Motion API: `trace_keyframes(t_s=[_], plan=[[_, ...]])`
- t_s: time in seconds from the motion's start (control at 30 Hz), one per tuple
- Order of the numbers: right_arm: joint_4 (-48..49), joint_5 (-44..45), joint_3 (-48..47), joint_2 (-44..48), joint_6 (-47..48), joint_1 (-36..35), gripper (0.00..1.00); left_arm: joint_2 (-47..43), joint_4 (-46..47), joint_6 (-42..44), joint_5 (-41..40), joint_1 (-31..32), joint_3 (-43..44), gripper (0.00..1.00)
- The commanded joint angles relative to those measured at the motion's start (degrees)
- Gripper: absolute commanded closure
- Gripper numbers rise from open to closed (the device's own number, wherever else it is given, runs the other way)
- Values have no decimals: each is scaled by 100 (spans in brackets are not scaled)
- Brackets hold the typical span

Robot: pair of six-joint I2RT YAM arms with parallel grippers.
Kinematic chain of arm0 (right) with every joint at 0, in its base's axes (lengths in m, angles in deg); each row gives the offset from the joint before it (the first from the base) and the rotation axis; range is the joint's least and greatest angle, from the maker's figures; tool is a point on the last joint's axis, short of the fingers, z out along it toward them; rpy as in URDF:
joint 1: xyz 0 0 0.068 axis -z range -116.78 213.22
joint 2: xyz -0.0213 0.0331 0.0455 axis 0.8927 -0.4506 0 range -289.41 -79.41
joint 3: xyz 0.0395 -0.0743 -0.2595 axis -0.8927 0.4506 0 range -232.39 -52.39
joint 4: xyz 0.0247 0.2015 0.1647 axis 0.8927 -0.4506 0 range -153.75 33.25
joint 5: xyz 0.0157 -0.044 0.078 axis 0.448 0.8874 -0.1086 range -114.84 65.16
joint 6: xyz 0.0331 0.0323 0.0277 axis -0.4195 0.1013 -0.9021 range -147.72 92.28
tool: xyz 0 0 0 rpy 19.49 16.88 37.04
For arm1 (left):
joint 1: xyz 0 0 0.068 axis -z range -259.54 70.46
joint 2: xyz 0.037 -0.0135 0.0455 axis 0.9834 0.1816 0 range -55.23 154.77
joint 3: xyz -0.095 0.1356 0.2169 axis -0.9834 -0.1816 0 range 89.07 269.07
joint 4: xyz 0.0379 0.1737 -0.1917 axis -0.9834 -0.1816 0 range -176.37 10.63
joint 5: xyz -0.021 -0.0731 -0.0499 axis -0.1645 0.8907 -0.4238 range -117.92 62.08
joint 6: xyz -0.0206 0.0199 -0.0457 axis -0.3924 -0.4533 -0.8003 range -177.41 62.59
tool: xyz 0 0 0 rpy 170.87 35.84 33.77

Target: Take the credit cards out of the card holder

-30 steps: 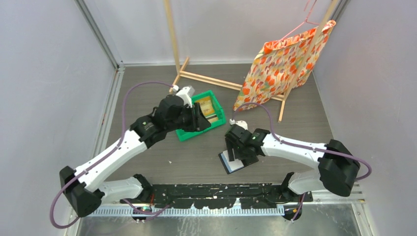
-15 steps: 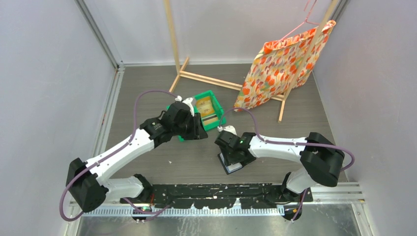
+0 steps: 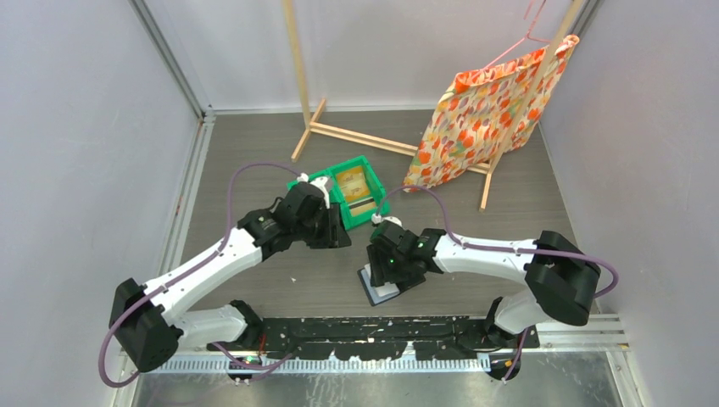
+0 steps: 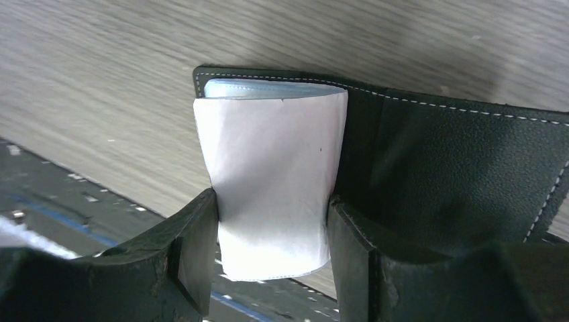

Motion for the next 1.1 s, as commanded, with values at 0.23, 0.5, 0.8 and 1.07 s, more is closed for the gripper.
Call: trace_keyframes(t_s=[0.23, 0.5, 0.8, 1.07], plan=[[1606, -1685, 607, 368, -858, 972, 75, -502, 381, -494, 635, -53, -854, 58], [2031, -2430, 1251, 506, -907, 1811, 55, -213, 1268, -952, 1040, 149, -1383, 58], [2493, -2550, 1734, 668, -1091, 2140, 43, 815, 2137, -946, 914, 538, -1357, 51], [2656, -2712, 2010, 1038, -1215, 2401, 46, 1530, 2732, -1132, 737, 749, -1226, 50]])
